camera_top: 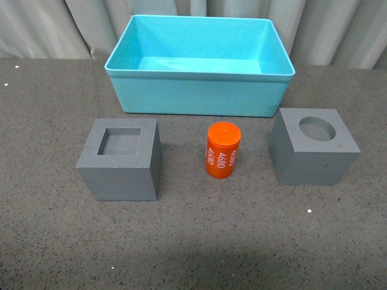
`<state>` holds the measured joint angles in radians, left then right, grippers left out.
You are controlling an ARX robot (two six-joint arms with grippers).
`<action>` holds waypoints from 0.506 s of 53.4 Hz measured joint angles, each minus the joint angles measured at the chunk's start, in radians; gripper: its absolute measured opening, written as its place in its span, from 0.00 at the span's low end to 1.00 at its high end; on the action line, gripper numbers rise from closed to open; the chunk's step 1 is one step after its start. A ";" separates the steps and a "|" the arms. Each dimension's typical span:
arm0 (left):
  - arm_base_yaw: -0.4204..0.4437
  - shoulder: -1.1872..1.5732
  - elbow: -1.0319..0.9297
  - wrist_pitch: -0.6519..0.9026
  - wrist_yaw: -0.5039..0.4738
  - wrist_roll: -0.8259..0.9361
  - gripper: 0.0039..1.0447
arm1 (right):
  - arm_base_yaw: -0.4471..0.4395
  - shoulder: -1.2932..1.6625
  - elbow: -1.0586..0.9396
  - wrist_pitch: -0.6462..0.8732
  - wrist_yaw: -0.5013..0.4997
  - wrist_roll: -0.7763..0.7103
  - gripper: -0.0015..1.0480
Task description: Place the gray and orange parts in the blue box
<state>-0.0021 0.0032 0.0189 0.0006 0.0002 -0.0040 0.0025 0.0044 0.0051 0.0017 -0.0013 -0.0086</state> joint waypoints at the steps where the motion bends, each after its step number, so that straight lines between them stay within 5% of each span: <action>1: 0.000 0.000 0.000 0.000 0.000 0.000 0.94 | 0.000 0.000 0.000 0.000 0.000 0.000 0.91; 27: 0.000 0.000 0.000 0.000 0.000 0.000 0.94 | 0.000 0.000 0.000 0.000 0.000 0.000 0.91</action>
<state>-0.0021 0.0032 0.0189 0.0006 0.0002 -0.0040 0.0025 0.0044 0.0051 0.0017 -0.0013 -0.0086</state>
